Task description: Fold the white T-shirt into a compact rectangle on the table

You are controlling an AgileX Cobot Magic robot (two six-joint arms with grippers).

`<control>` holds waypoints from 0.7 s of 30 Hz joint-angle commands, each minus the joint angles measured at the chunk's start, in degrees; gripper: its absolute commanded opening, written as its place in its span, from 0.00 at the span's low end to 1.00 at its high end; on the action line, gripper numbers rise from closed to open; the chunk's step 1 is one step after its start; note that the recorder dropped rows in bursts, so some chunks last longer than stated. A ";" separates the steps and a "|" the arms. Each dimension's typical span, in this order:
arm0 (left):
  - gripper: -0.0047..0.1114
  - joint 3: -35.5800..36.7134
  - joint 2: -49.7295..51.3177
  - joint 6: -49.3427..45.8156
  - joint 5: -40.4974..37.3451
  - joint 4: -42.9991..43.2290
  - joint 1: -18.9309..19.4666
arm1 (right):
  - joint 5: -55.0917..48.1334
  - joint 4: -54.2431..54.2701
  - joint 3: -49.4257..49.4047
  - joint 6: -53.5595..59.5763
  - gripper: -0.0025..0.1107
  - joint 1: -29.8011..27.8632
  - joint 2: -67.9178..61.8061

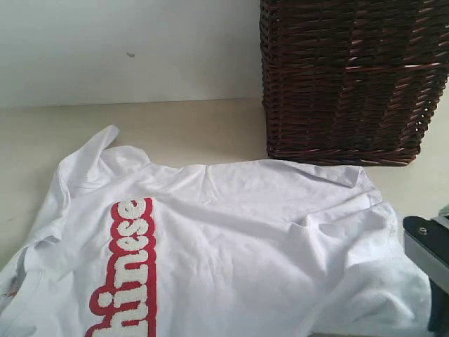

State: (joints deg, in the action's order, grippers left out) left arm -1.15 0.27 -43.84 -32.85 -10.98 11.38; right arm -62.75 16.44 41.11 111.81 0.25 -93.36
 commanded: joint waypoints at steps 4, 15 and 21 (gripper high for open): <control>0.04 0.27 -0.27 0.14 0.60 -0.19 0.07 | -7.21 -12.40 -0.80 -3.17 0.02 -0.25 3.21; 0.04 0.27 -0.27 0.14 0.60 -0.19 0.07 | -7.21 -20.47 -5.01 -9.56 0.14 -0.25 3.35; 0.04 0.27 -0.27 0.14 0.60 -0.19 0.07 | -7.21 -21.50 -5.82 -9.03 0.50 -0.25 5.62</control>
State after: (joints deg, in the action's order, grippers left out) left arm -1.15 0.27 -43.84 -32.85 -10.98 11.38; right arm -69.22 -4.41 35.59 102.34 0.25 -89.49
